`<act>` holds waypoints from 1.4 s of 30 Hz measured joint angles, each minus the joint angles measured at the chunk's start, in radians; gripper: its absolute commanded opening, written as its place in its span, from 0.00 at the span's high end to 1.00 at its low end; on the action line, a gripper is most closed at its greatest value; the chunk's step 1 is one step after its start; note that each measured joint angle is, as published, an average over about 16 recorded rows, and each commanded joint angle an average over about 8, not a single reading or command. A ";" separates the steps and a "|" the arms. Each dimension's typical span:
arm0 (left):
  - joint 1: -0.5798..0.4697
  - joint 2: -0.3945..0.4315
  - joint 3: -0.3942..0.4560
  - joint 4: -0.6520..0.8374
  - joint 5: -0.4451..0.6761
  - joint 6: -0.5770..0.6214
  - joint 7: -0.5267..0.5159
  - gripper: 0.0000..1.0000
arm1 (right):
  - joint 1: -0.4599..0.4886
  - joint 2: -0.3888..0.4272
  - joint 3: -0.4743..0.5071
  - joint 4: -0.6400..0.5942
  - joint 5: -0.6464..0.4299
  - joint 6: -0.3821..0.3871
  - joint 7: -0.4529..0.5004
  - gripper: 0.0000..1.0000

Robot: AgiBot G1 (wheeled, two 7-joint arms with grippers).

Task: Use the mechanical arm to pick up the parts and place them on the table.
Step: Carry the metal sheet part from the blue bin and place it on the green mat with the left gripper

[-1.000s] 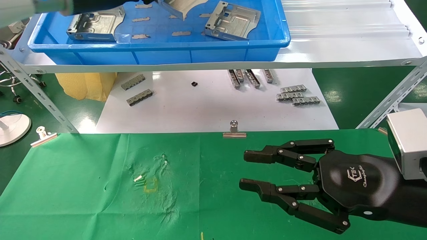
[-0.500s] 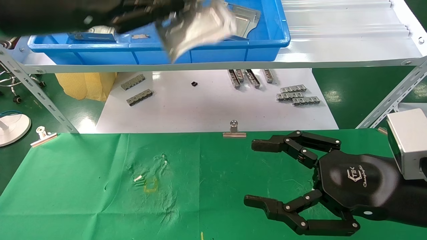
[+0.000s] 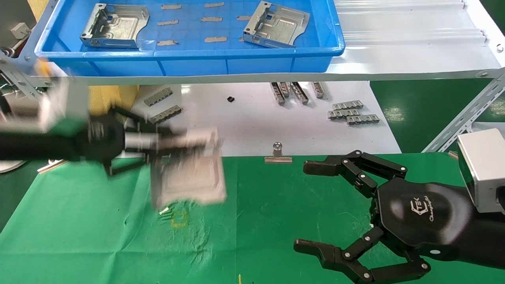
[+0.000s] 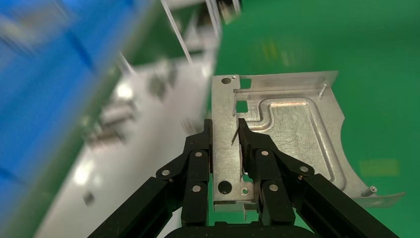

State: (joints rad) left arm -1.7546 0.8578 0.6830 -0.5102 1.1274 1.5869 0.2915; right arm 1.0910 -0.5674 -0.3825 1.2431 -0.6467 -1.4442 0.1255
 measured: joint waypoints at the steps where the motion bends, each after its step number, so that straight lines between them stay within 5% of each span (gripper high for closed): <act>1: 0.017 -0.004 0.015 -0.001 0.002 -0.003 0.018 1.00 | 0.000 0.000 0.000 0.000 0.000 0.000 0.000 0.00; 13: 0.085 0.049 0.109 0.176 0.073 -0.033 0.291 1.00 | 0.000 0.000 0.000 0.000 0.000 0.000 0.000 0.00; 14: 0.083 0.054 0.112 0.193 0.077 -0.036 0.308 0.94 | 0.000 0.000 0.000 0.000 0.000 0.000 0.000 0.00; 21: 0.063 0.093 0.131 0.295 0.106 -0.058 0.404 0.07 | 0.000 0.000 0.000 0.000 0.000 0.000 0.000 0.00; 22: 0.061 0.098 0.133 0.307 0.109 -0.063 0.416 0.01 | 0.000 0.000 0.000 0.000 0.000 0.000 0.000 0.00; 33: 0.043 0.137 0.131 0.402 0.108 -0.065 0.489 0.00 | 0.000 0.000 0.000 0.000 0.000 0.000 0.000 0.00; 42: 0.078 0.120 0.085 0.438 0.025 -0.005 0.407 0.00 | 0.000 0.000 0.000 0.000 0.000 0.000 0.000 0.00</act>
State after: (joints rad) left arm -1.6764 0.9783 0.7683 -0.0722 1.1521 1.5823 0.6982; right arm 1.0909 -0.5674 -0.3826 1.2431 -0.6466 -1.4441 0.1255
